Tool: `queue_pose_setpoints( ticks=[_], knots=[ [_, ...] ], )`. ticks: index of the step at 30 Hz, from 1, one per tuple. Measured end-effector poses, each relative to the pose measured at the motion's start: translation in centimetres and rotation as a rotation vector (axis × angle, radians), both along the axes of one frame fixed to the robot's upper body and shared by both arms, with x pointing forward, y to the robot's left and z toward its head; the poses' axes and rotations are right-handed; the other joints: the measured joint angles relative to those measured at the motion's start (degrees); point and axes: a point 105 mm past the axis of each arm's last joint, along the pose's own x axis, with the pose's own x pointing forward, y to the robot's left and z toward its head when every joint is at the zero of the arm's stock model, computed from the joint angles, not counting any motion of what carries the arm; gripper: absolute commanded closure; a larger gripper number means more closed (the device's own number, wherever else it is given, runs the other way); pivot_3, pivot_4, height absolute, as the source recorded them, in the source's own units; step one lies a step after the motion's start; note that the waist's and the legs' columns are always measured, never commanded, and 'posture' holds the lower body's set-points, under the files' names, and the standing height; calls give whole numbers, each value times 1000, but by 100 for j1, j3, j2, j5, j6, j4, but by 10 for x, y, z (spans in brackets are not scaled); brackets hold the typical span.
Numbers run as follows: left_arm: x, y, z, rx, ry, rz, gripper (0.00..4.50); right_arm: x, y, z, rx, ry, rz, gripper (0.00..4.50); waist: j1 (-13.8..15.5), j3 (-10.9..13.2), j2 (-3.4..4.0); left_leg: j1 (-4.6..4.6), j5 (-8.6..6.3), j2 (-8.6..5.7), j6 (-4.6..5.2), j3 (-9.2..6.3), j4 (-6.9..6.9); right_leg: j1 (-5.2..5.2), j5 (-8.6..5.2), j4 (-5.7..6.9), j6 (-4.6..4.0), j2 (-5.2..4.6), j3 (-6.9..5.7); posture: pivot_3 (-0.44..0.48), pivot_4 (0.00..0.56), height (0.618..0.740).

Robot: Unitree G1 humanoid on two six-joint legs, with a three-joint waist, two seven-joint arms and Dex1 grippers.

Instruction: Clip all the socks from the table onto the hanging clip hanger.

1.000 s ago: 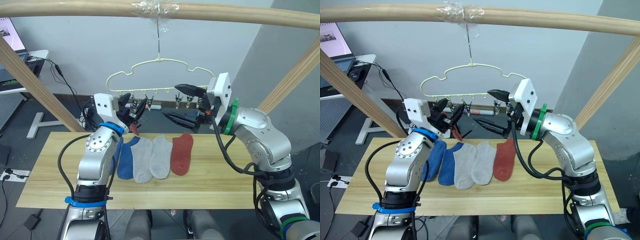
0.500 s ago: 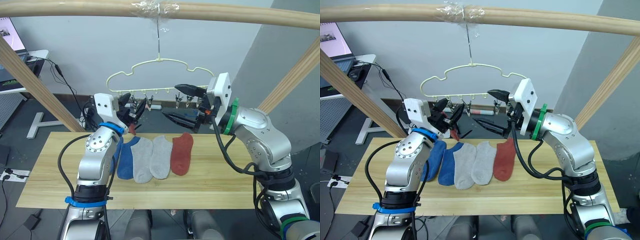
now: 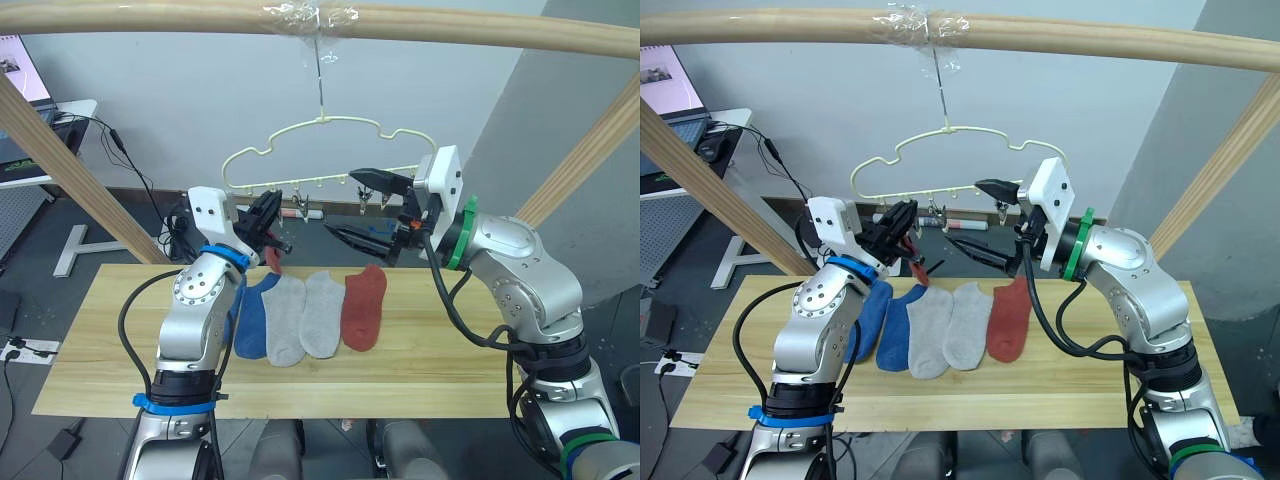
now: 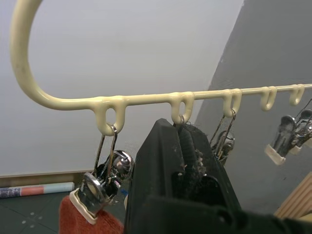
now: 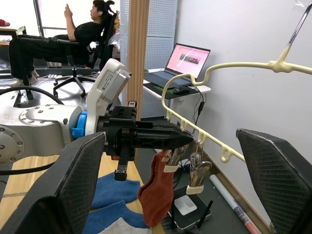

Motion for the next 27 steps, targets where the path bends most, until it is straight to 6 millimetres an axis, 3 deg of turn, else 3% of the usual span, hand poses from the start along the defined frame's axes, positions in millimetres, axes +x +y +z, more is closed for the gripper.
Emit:
queue_pose_setpoints(
  ticks=[3,5,6,7,8,11,18,22,27],
  knots=[
    [0,-2,-1,-18,12,-12,4483,2,-1,-10,-7,29,-29,0,-2,0,0,0,0,0,0,1,0,0,0,0,0,0,1,-116,238,740],
    [-1,-3,-1,-52,34,-29,4483,7,-1,-30,-67,58,-88,0,-4,0,0,0,0,0,0,-1,0,2,0,0,0,0,2,-116,238,740],
    [-2,-4,-1,-85,50,-41,4483,10,-1,-56,-148,95,-146,0,-3,0,0,0,0,1,0,-2,0,1,0,-1,0,0,2,-116,238,740],
    [-2,-3,0,-93,53,-43,4483,10,-1,-66,-170,118,-159,0,-4,0,-1,0,0,1,0,-1,0,-1,0,-1,0,0,2,-114,234,740],
    [-3,-1,1,-139,77,-52,4483,14,-3,-96,-245,171,-219,0,-15,0,-1,1,0,1,0,0,-1,0,0,0,0,0,2,-114,234,740],
    [-4,6,1,-209,118,-67,4483,15,-5,-141,-335,256,-288,0,-28,1,-2,1,0,0,-1,0,0,-1,0,1,1,0,2,-102,228,740],
    [-8,19,5,-196,144,-67,4483,27,-3,-214,-434,389,-478,0,-51,1,-2,7,1,2,-2,0,-1,-2,0,5,1,5,3,-82,223,740],
    [-9,18,6,-193,143,-67,4483,40,0,-228,-475,365,-545,0,-42,1,-2,7,1,0,-2,1,0,-2,1,3,2,2,8,-68,224,740],
    [-14,16,4,-183,142,-73,4483,63,-9,-226,-460,345,-651,0,-31,1,-2,5,1,3,-3,3,-1,-2,1,3,2,3,7,-62,227,740]
  ],
)
